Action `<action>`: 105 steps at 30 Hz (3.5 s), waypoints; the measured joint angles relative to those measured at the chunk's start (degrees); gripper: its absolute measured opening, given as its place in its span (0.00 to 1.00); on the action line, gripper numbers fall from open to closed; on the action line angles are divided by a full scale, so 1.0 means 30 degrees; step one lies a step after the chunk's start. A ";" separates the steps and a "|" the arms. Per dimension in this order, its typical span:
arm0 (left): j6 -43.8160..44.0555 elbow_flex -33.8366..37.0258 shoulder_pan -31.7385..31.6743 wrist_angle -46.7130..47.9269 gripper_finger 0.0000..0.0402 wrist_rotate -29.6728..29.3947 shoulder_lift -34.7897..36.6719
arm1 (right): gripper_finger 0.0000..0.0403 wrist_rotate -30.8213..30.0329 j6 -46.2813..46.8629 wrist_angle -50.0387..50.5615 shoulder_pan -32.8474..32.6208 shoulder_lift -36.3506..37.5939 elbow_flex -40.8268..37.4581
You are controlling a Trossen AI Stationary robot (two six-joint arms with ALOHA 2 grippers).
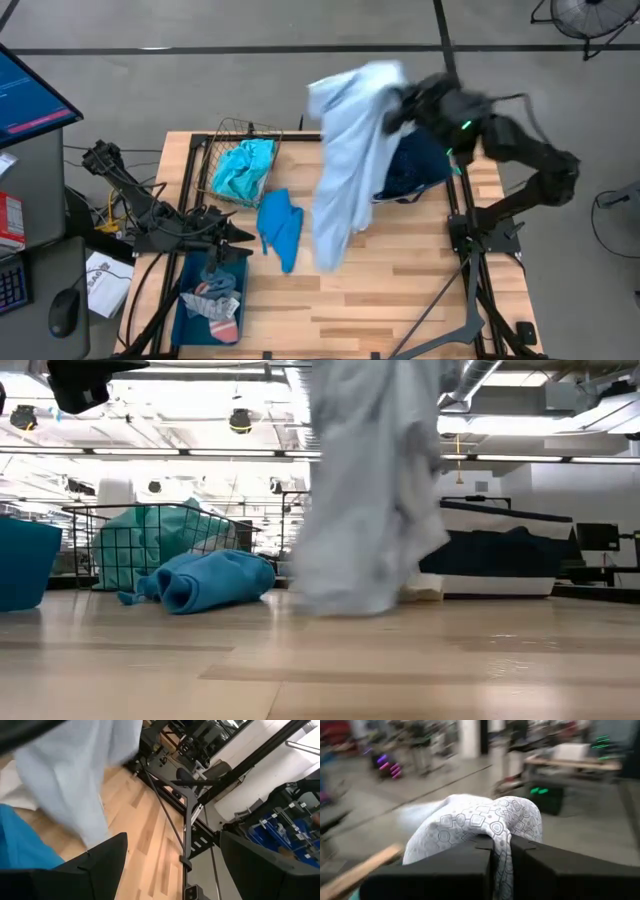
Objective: Pick & Place Cloths
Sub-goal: Put the blue polo shirt into the blue laundry bin
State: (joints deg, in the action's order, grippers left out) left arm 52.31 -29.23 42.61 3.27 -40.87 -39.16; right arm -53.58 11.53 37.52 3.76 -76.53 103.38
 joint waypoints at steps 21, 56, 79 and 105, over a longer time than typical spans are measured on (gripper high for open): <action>-0.0006 0.0000 0.0000 0.0111 0.75 -0.2094 0.0000 | 0.01 -0.1772 -1.0049 -0.5317 0.8266 0.2230 0.0958; 0.0001 0.0000 0.0000 0.0262 0.75 -0.2625 0.0000 | 0.01 0.0346 1.3151 1.4167 0.5821 0.1317 -1.0488; 0.0128 0.0000 0.0005 0.0270 0.75 -0.3546 0.0005 | 0.02 0.5580 0.7260 0.6276 0.9782 -0.7602 -1.0488; 0.0169 0.0000 0.0007 0.0182 0.75 -0.4891 0.0000 | 0.25 1.3250 0.1249 0.2341 1.2418 -0.9249 -1.0612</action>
State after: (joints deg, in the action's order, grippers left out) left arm 52.82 -29.23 42.63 3.81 -55.55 -39.16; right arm -13.83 15.28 44.54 41.01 -104.27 71.55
